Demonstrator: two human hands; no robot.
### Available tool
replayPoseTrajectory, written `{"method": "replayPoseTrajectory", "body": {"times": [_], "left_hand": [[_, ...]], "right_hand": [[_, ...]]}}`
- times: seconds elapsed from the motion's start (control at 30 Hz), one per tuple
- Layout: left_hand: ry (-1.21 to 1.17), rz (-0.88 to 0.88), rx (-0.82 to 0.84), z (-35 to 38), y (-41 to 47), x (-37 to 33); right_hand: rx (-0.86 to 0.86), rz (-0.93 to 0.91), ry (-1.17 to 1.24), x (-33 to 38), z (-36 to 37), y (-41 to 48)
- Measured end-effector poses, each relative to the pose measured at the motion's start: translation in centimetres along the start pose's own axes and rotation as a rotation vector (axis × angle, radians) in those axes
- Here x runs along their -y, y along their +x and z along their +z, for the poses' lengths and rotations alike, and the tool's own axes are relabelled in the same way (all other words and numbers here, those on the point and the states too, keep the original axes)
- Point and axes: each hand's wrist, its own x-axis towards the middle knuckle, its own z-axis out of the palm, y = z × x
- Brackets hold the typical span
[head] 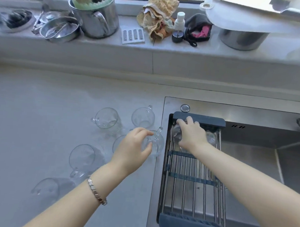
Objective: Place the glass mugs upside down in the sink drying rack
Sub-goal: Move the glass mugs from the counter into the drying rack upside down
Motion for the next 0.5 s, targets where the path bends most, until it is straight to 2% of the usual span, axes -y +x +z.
{"method": "replayPoseTrajectory", "body": {"times": [0.17, 0.37, 0.5], "left_hand": [[0.002, -0.031, -0.032, -0.5, -0.7, 1.9], [0.052, -0.049, -0.039, -0.7, -0.6, 2.3], [0.22, -0.087, 0.038, -0.7, -0.7, 2.8]], "right_hand": [[0.004, 0.126, 0.026, -0.6, -0.1, 0.9], [-0.01, 0.039, -0.024, -1.0, 1.8, 0.8], [-0.006, 0.061, 0.113, -1.1, 2.8, 1.2]]}}
